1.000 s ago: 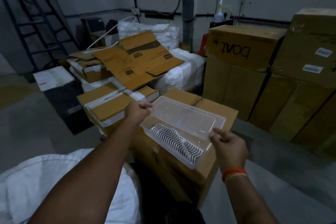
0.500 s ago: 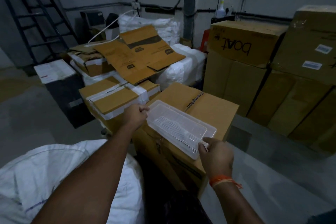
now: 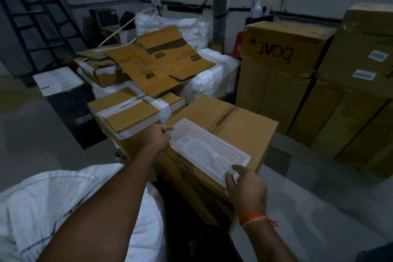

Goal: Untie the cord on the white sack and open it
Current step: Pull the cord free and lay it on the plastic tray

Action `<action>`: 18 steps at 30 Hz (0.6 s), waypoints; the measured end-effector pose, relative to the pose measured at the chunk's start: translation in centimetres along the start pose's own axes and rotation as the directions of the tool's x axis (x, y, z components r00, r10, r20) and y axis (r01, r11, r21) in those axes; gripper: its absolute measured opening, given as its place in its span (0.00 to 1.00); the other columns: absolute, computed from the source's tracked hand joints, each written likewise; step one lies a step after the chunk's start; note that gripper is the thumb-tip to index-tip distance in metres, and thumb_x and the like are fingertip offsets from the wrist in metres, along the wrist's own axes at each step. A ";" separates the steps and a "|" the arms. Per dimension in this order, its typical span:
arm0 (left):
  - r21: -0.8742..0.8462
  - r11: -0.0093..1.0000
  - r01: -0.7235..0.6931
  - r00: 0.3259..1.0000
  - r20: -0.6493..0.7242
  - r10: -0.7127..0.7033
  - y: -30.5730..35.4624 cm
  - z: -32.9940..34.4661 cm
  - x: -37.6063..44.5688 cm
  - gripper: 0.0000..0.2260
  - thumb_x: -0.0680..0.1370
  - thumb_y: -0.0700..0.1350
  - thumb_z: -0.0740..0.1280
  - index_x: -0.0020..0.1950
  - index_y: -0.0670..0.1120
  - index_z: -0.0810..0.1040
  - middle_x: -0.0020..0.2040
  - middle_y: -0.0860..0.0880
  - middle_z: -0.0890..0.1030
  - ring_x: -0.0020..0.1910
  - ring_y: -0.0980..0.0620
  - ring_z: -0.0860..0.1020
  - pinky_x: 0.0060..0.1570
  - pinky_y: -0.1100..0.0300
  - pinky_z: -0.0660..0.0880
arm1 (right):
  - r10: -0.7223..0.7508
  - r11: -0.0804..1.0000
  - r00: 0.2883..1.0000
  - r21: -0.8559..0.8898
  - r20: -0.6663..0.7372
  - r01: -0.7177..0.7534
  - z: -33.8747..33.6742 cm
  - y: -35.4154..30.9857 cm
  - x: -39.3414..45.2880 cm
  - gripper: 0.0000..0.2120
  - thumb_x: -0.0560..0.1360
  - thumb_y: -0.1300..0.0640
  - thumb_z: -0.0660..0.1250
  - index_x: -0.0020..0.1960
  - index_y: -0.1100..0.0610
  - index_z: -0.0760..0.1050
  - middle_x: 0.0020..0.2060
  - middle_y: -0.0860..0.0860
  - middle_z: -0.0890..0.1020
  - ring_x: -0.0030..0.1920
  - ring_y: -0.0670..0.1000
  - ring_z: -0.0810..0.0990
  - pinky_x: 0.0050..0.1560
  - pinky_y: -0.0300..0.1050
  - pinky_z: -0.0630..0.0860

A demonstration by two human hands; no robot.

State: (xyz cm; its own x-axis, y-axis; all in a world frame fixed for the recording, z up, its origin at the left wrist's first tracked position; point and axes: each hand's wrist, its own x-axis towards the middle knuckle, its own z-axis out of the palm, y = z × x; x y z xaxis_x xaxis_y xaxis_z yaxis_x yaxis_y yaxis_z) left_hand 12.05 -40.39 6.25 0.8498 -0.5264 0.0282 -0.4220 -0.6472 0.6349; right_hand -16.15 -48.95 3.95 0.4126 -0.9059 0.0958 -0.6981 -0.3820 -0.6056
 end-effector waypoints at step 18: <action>-0.178 0.982 0.068 0.996 0.062 -0.058 2.0 0.9 2.4 0.12 0.82 0.40 0.67 0.64 0.48 0.83 0.62 0.46 0.83 0.62 0.46 0.79 0.55 0.54 0.75 | 0.203 0.661 0.969 0.709 0.144 -0.244 0.8 3.7 5.5 0.05 0.76 0.56 0.74 0.48 0.46 0.85 0.49 0.48 0.87 0.53 0.51 0.84 0.59 0.57 0.82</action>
State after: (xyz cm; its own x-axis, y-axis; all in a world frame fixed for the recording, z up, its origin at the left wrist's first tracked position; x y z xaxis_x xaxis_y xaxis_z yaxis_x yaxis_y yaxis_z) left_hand 12.99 -43.47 6.91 0.8514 -0.5215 -0.0567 -0.3004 -0.5733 0.7623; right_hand -16.05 -55.21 1.61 0.3423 -0.9285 -0.1440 -0.1475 0.0983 -0.9842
